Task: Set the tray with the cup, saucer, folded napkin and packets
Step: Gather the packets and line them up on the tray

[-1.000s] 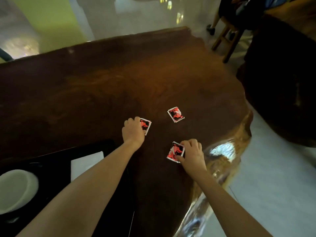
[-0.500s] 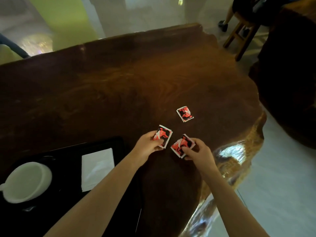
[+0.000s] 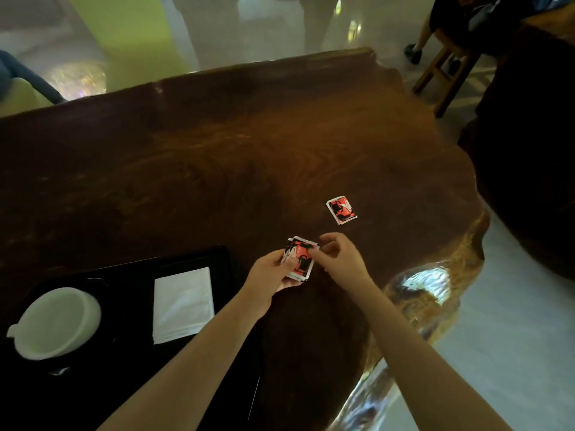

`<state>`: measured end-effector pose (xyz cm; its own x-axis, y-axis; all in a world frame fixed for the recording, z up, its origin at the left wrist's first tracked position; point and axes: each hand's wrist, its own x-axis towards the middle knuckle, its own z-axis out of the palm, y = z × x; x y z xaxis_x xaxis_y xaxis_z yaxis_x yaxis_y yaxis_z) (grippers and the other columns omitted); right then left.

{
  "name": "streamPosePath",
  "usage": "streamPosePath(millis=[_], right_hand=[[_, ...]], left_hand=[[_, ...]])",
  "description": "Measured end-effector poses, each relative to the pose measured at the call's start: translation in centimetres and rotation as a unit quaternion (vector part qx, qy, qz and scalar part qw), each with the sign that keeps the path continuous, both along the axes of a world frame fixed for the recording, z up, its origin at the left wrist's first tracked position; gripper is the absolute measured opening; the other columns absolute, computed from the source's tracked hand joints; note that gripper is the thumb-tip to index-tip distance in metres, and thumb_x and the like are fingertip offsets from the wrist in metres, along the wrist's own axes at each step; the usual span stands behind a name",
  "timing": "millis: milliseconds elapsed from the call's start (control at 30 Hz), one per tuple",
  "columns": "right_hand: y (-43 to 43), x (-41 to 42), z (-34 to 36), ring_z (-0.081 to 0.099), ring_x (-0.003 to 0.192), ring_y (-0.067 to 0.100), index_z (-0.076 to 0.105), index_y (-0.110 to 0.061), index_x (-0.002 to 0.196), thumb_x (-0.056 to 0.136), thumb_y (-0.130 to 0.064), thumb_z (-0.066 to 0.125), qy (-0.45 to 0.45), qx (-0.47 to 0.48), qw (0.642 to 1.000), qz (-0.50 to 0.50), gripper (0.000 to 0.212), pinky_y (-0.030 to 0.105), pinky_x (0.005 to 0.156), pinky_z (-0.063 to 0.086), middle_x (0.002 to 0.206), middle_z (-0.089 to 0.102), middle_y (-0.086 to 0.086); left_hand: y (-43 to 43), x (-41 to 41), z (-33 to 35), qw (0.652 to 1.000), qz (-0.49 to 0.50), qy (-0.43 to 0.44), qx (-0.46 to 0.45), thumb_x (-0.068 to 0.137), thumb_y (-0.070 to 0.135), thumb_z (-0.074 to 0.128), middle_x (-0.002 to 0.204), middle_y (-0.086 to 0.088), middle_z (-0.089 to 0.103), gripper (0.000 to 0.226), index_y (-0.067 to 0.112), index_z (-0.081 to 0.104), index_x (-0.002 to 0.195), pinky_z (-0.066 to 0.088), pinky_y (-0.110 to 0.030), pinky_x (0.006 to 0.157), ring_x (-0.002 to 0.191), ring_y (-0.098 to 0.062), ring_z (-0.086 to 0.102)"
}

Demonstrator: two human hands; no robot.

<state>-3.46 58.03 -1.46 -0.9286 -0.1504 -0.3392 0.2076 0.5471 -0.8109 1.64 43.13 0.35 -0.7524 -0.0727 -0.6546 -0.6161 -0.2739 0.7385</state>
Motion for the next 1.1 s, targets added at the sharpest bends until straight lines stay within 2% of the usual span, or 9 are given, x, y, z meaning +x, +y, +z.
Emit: streamPosePath(millis=[67, 167, 367, 534, 667, 767, 867, 1001, 1101], right_hand=[[0.8, -2.6, -0.2, 0.058, 0.092, 0.017, 0.054, -0.012, 0.116, 0.084, -0.037, 0.064, 0.022, 0.051, 0.998, -0.039, 0.042, 0.025, 0.071, 0.048, 0.11, 0.058, 0.008], [1.6, -6.6, -0.5, 0.048, 0.114, 0.035, 0.049, -0.001, 0.123, 0.088, -0.033, 0.058, 0.037, 0.16, 0.98, -0.112, 0.048, 0.043, 0.094, 0.042, 0.125, 0.049, 0.021], [0.3, -9.7, -1.6, 0.035, 0.123, 0.033, 0.041, -0.006, 0.127, 0.084, -0.035, 0.064, 0.035, 0.294, 0.951, -0.083, 0.056, 0.044, 0.098, 0.037, 0.133, 0.036, 0.017], [0.1, -9.4, -2.1, 0.038, 0.117, 0.034, 0.045, -0.01, 0.117, 0.082, -0.02, 0.066, 0.064, 0.255, 0.959, -0.105, 0.041, 0.042, 0.098, 0.035, 0.127, 0.042, 0.018], [1.6, -7.7, -2.3, 0.044, 0.109, 0.035, 0.047, -0.011, 0.112, 0.079, -0.013, 0.068, 0.098, 0.218, 0.966, -0.093, 0.04, 0.042, 0.091, 0.038, 0.119, 0.049, 0.019], [2.4, -6.3, -1.6, 0.049, 0.094, 0.02, 0.049, -0.01, 0.111, 0.078, -0.003, 0.066, 0.073, 0.096, 0.985, -0.124, 0.037, 0.029, 0.079, 0.04, 0.119, 0.05, 0.016], [1.4, -4.6, 1.1, 0.054, 0.092, 0.014, 0.056, -0.016, 0.106, 0.079, -0.008, 0.069, 0.031, -0.04, 0.993, -0.11, 0.031, 0.028, 0.076, 0.044, 0.113, 0.058, 0.007], [-2.0, -1.1, 6.6, 0.063, 0.093, 0.009, 0.061, -0.025, 0.108, 0.082, -0.009, 0.066, 0.023, -0.199, 0.976, 0.082, 0.031, 0.019, 0.074, 0.052, 0.102, 0.065, -0.006], [-4.7, 1.2, 8.9, 0.061, 0.1, 0.004, 0.054, -0.021, 0.124, 0.087, -0.008, 0.059, 0.086, -0.079, 0.96, 0.255, 0.039, 0.019, 0.084, 0.051, 0.112, 0.064, -0.005]], left_hand=[[-0.1, -0.1, 0.2, 1.0, 0.007, -0.008, 0.001, 0.09, 0.007, 0.053, 0.101, -0.007, 0.066, 0.026, 0.009, 0.057, 0.116, 0.055, -0.028, 0.068, 0.092, -0.018, 0.065], [-0.4, -0.1, 0.5, 1.0, 0.003, -0.011, -0.016, 0.09, 0.007, 0.053, 0.105, -0.011, 0.064, 0.029, 0.006, 0.055, 0.12, 0.056, -0.03, 0.071, 0.095, -0.021, 0.064], [-1.0, -0.2, 0.3, 1.0, -0.002, -0.004, -0.025, 0.09, 0.009, 0.054, 0.11, -0.015, 0.064, 0.031, 0.005, 0.054, 0.122, 0.056, -0.03, 0.072, 0.097, -0.024, 0.064], [-1.4, -0.2, 0.4, 0.999, -0.014, 0.007, -0.039, 0.09, 0.01, 0.055, 0.112, -0.01, 0.063, 0.037, 0.011, 0.05, 0.126, 0.055, -0.034, 0.08, 0.098, -0.02, 0.064], [-2.3, 0.1, 0.6, 0.999, 0.004, 0.008, -0.04, 0.088, 0.009, 0.058, 0.115, -0.011, 0.061, 0.04, 0.009, 0.047, 0.127, 0.055, -0.034, 0.077, 0.098, -0.021, 0.063], [-3.0, 0.4, 1.3, 0.999, 0.014, 0.012, -0.03, 0.089, 0.007, 0.056, 0.108, -0.009, 0.062, 0.035, 0.007, 0.05, 0.123, 0.054, -0.033, 0.076, 0.096, -0.019, 0.063], [-4.0, 0.9, 2.3, 0.999, 0.026, 0.016, -0.026, 0.089, 0.006, 0.054, 0.103, -0.008, 0.063, 0.031, 0.007, 0.053, 0.121, 0.055, -0.032, 0.074, 0.094, -0.019, 0.064], [-5.6, 2.4, 3.8, 0.999, 0.019, 0.049, -0.01, 0.09, 0.008, 0.054, 0.105, -0.011, 0.065, 0.029, 0.006, 0.054, 0.118, 0.058, -0.027, 0.069, 0.092, -0.019, 0.066], [-6.9, 4.3, 4.7, 0.998, -0.015, 0.066, -0.002, 0.088, 0.016, 0.057, 0.104, -0.007, 0.068, 0.026, 0.011, 0.059, 0.114, 0.057, -0.028, 0.072, 0.094, -0.017, 0.068]])
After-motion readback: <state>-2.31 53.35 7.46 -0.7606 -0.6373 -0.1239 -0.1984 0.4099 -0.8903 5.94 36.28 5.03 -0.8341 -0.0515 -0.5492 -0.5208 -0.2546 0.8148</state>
